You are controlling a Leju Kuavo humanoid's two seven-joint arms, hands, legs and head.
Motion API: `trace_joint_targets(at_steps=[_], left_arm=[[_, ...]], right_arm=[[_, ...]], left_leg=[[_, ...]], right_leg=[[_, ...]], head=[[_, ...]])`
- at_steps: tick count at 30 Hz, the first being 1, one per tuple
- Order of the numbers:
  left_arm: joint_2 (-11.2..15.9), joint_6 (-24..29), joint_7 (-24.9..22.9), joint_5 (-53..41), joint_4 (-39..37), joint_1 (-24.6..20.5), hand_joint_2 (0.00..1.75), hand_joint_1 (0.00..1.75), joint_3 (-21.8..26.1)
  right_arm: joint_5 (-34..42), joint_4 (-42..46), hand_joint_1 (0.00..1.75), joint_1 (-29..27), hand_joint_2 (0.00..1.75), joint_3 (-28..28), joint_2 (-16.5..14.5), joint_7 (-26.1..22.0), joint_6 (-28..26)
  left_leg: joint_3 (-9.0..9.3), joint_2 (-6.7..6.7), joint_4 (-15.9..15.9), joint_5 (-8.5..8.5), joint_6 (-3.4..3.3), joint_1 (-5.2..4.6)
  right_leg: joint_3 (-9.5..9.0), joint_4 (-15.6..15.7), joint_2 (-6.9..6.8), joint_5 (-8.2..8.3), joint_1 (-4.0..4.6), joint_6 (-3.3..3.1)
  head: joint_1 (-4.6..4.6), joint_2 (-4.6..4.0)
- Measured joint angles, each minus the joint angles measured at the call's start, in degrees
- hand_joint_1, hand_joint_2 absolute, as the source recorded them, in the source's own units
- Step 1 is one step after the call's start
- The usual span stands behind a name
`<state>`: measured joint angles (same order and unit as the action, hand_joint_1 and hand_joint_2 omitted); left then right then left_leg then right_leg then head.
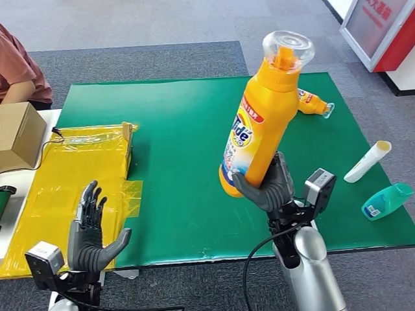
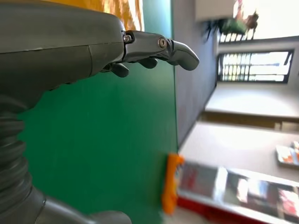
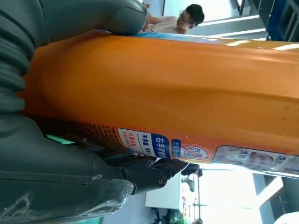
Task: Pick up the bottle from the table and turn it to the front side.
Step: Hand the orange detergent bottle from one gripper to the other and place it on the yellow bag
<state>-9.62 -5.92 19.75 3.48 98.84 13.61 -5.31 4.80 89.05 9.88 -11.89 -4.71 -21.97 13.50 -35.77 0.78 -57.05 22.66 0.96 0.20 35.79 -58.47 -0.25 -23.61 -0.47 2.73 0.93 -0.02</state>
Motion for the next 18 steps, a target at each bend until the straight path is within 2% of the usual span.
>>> trace_joint_targets(at_steps=[3,5,11,18], left_arm=[[0.86,-5.60,-3.81,17.28,-0.96,-0.55,1.75,0.00,-1.66],[1.73,-7.06,-4.77,23.21,-1.77,-1.04,1.75,0.00,-3.06],[5.77,-11.99,-6.69,29.26,-2.65,-5.20,1.75,0.00,-9.94],[9.72,-12.98,-10.92,34.61,-3.48,-14.44,1.75,0.00,-15.10]], right_arm=[[-0.37,-2.02,1.75,0.76,1.75,-0.58,-0.92,-0.52,-1.38],[-0.21,-3.48,1.75,1.39,1.75,-1.03,-1.41,-0.86,-2.23],[-1.65,-6.87,1.75,3.24,1.75,-2.29,-1.92,-2.39,-4.55],[-6.39,-10.58,1.75,4.48,1.75,-4.80,-2.03,-3.90,-6.66]], left_leg=[[0.00,0.00,0.00,-0.01,0.01,0.00],[0.00,0.00,0.00,-0.02,0.02,0.00],[-0.01,-0.02,0.00,-0.03,0.01,0.00],[0.00,-0.02,0.00,-0.09,0.04,0.00]], right_leg=[[0.01,0.00,0.01,0.00,0.00,-0.01],[0.01,0.00,0.00,0.00,0.00,-0.01],[0.00,-0.01,-0.01,0.01,0.01,0.00],[0.00,-0.02,-0.01,0.04,0.01,-0.03]], head=[[-0.01,0.00],[0.00,0.00],[0.01,0.00],[0.00,0.00]])
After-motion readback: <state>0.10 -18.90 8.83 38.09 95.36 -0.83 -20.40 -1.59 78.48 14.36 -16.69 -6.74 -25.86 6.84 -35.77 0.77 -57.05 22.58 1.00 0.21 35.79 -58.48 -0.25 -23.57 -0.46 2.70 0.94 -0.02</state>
